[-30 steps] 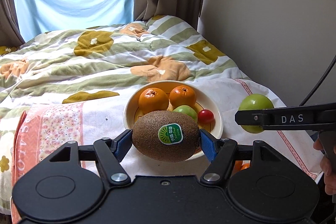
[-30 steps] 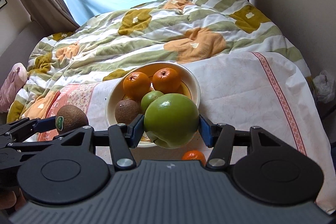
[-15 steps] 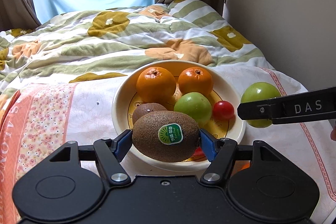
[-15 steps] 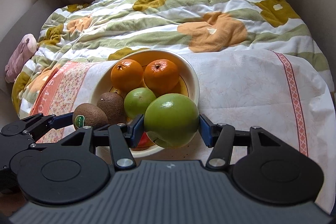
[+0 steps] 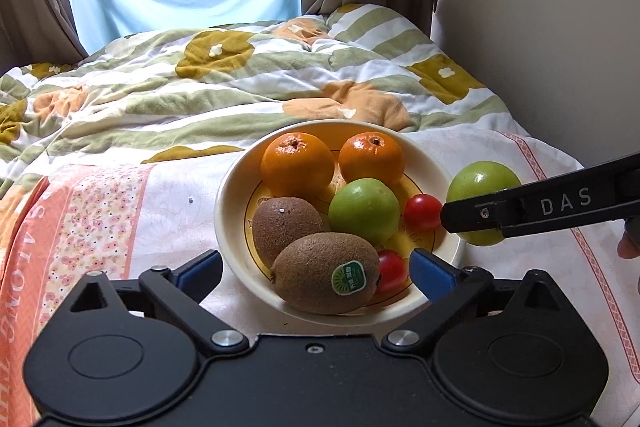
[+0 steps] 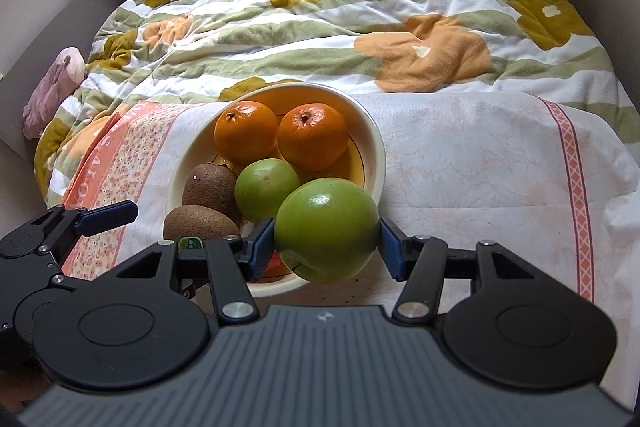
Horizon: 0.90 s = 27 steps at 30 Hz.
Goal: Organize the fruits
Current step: 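Lower the kiwi and green apple into the bowl and open both tools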
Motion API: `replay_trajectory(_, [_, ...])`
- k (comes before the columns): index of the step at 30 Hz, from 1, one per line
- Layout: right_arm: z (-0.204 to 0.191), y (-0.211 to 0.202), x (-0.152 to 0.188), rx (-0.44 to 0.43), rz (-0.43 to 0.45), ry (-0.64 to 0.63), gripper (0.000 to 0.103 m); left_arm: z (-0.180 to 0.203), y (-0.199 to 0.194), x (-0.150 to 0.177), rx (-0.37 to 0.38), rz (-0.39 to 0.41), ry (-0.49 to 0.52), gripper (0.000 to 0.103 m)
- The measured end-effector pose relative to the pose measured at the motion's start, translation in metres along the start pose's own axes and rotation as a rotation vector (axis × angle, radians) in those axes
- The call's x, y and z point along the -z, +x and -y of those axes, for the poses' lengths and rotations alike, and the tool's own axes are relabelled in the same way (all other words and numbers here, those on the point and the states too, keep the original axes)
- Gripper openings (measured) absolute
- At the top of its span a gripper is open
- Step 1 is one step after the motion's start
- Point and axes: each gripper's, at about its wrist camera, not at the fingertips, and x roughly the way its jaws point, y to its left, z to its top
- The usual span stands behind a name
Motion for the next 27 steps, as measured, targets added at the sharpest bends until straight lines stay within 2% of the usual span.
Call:
replay_trajectory(12, [-0.013, 0.009, -0.001, -0.004, 0.031, -0.099, 0.070, -0.020, -0.030, 0.012, -0.037, -0.007, -0.062, 0.101])
replay_trajectory(19, [-0.022, 0.022, 0.002, -0.014, 0.027, -0.158, 0.070, -0.022, -0.043, 0.016, -0.055, 0.008, -0.083, 0.101])
replay_trajectory(26, [-0.026, 0.028, 0.008, -0.007, 0.060, -0.193, 0.071, -0.023, -0.050, 0.022, -0.068, 0.014, -0.112, 0.101])
replay_trajectory(27, [-0.026, 0.026, 0.009, -0.010, 0.073, -0.198, 0.077, -0.023, -0.051, 0.023, -0.070, 0.016, -0.115, 0.101])
